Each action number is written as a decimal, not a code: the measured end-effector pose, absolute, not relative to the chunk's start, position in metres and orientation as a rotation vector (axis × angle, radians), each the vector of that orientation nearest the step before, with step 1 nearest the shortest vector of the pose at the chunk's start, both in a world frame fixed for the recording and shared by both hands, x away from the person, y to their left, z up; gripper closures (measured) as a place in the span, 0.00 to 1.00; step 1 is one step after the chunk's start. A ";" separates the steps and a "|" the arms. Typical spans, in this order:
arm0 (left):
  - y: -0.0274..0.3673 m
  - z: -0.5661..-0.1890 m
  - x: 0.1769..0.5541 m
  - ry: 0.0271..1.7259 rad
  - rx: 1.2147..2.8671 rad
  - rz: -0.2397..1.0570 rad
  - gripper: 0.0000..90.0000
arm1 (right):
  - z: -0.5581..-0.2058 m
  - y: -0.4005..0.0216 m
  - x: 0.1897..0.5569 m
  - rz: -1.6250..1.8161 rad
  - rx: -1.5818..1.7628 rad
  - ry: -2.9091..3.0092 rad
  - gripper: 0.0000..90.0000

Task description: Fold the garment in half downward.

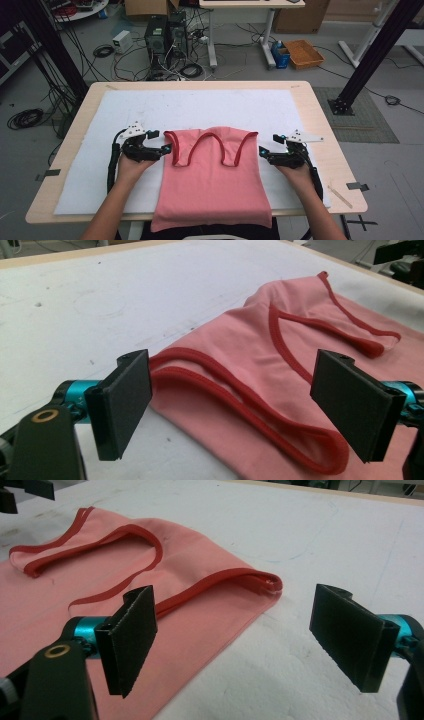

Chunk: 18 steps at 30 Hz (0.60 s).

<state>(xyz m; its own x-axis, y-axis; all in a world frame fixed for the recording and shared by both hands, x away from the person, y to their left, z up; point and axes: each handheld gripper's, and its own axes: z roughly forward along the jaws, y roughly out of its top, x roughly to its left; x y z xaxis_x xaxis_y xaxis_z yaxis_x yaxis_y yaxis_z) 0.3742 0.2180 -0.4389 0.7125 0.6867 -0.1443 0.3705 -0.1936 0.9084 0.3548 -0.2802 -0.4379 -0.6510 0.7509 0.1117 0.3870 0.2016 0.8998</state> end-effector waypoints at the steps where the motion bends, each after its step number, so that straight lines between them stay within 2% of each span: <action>1: 0.217 -0.439 0.375 0.835 1.815 0.364 0.19 | -0.438 -0.280 0.355 1.429 1.062 2.132 0.21; 11: 0.220 -0.435 0.394 0.879 1.811 0.358 0.19 | -0.432 -0.279 0.367 1.424 1.080 2.114 0.21; 18: 0.216 -0.441 0.410 0.928 1.829 0.334 0.19 | -0.423 -0.269 0.397 1.357 1.149 2.161 0.21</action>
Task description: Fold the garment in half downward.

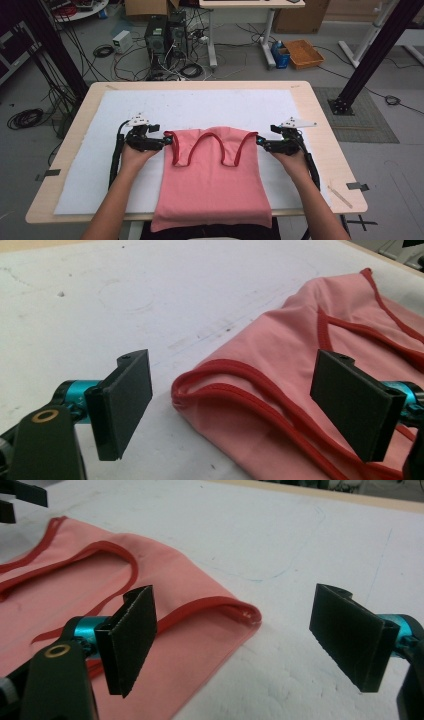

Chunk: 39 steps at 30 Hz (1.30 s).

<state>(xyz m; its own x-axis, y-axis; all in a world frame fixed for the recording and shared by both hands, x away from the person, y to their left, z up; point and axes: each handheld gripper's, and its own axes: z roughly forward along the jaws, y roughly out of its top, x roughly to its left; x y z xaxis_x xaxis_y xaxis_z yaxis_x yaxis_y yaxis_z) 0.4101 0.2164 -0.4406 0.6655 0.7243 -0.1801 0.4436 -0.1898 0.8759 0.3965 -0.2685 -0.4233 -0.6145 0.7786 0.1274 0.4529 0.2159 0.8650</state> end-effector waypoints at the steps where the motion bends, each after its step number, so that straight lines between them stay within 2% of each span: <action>1: 0.217 -0.442 0.412 0.935 1.823 0.336 0.19 | -0.423 -0.266 0.401 1.352 1.151 2.170 0.21; 6: 0.215 -0.442 0.425 0.960 1.851 0.297 0.19 | -0.425 -0.256 0.418 1.294 1.182 2.207 0.21; 15: 0.205 -0.449 0.443 1.005 1.921 0.255 0.19 | -0.436 -0.241 0.438 1.218 1.202 2.300 0.31; 18: 0.205 -0.451 0.444 1.007 1.925 0.261 0.24 | -0.443 -0.241 0.441 1.178 1.242 2.336 0.34; 21: 0.203 -0.451 0.443 0.985 1.947 0.264 0.31 | -0.446 -0.241 0.442 1.144 1.241 2.374 0.43; 22: 0.202 -0.451 0.442 0.975 1.969 0.268 0.40 | -0.447 -0.240 0.442 1.136 1.229 2.383 0.50; 23: 0.201 -0.451 0.442 0.971 1.981 0.276 0.40 | -0.447 -0.240 0.442 1.136 1.229 2.383 0.50; 24: 0.199 -0.451 0.442 0.966 1.995 0.283 0.48 | -0.448 -0.238 0.442 1.117 1.215 2.380 0.57; 26: 0.196 -0.451 0.440 0.955 2.026 0.313 0.55 | -0.448 -0.237 0.441 1.100 1.209 2.368 0.64; 27: 0.196 -0.451 0.440 0.955 2.026 0.313 0.58 | -0.448 -0.237 0.441 1.100 1.209 2.368 0.64; 28: 0.195 -0.451 0.440 0.945 2.038 0.319 0.62 | -0.448 -0.239 0.441 1.109 1.229 2.360 0.74; 30: 0.193 -0.451 0.439 0.926 2.057 0.328 0.65 | -0.448 -0.239 0.440 1.108 1.224 2.356 0.77; 33: 0.192 -0.450 0.438 0.885 2.067 0.319 0.79 | -0.449 -0.241 0.439 1.100 1.216 2.351 0.87; 34: 0.192 -0.450 0.437 0.877 2.066 0.318 0.88 | -0.449 -0.242 0.438 1.099 1.218 2.354 0.90; 39: 0.196 -0.448 0.435 0.841 2.094 0.361 0.93 | -0.446 -0.244 0.438 1.086 1.213 2.351 0.93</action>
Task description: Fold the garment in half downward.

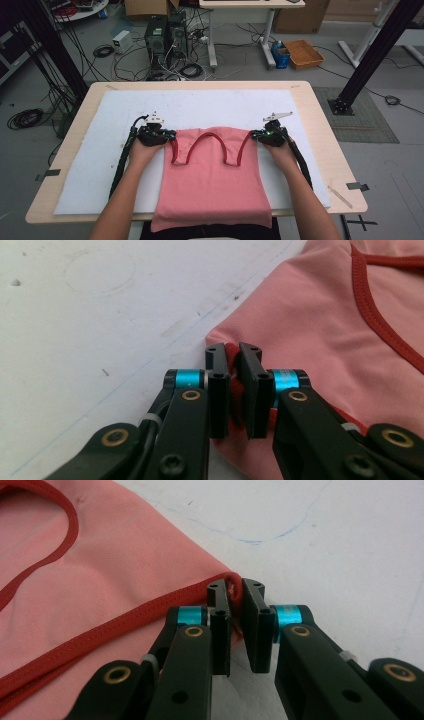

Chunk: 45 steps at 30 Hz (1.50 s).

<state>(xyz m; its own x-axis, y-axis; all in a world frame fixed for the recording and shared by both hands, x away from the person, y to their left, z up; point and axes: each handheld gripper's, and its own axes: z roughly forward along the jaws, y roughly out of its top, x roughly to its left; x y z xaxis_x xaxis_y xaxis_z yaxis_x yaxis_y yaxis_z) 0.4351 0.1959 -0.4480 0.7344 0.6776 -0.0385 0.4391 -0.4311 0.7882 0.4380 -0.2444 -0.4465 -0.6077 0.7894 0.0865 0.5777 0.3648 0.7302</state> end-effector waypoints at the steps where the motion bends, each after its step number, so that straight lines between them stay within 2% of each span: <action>1: 0.198 -0.447 0.435 0.841 2.089 0.368 0.93 | -0.445 -0.247 0.438 1.084 1.204 2.329 0.93; 5: 0.206 -0.444 0.435 0.856 2.061 0.402 0.93 | -0.442 -0.250 0.438 1.100 1.206 2.312 0.93; 21: 0.215 -0.429 0.441 0.867 1.925 0.406 0.93 | -0.427 -0.254 0.441 1.163 1.202 2.204 0.93; 32: 0.202 -0.387 0.474 0.844 1.846 0.420 0.93 | -0.395 -0.260 0.467 1.207 1.267 2.092 0.93; 38: 0.199 -0.376 0.489 0.852 1.817 0.413 0.93 | -0.379 -0.261 0.481 1.238 1.282 2.049 0.93; 45: 0.208 -0.369 0.487 0.790 1.753 0.385 0.93 | -0.364 -0.258 0.483 1.187 1.192 2.073 0.93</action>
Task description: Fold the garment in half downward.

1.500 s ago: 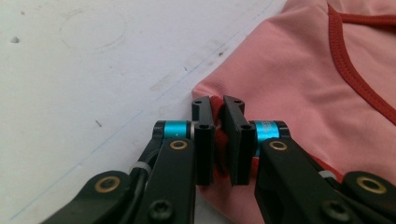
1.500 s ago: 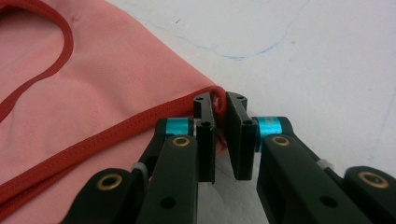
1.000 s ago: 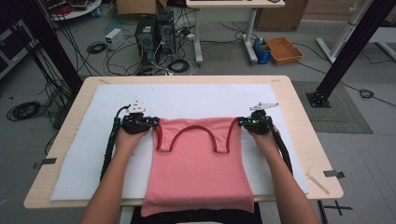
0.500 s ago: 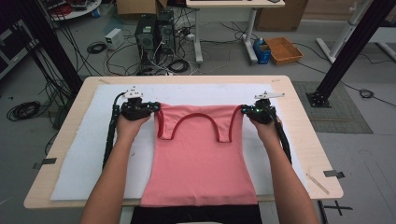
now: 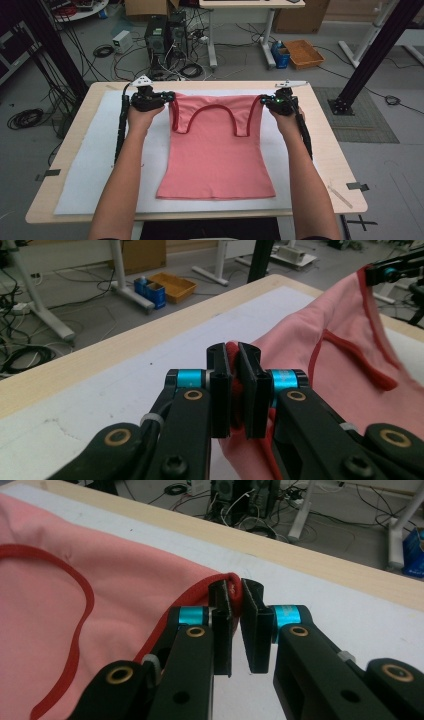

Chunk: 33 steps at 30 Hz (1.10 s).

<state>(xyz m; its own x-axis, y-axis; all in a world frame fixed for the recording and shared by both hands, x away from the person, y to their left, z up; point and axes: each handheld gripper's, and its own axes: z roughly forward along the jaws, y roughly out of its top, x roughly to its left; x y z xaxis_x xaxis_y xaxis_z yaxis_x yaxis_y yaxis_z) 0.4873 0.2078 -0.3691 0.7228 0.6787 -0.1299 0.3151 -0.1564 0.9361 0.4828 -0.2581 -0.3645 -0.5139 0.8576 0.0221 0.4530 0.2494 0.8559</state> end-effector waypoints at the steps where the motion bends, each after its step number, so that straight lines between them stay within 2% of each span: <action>1: 0.209 -0.370 0.486 0.791 1.756 0.364 0.93 | -0.365 -0.259 0.481 1.185 1.183 2.076 0.93; 16: 0.213 -0.388 0.435 0.700 1.741 0.383 0.93 | -0.366 -0.259 0.445 1.272 1.003 2.127 0.93; 33: 0.217 -0.409 0.375 0.600 1.747 0.355 0.93 | -0.389 -0.277 0.385 1.357 0.898 2.175 0.93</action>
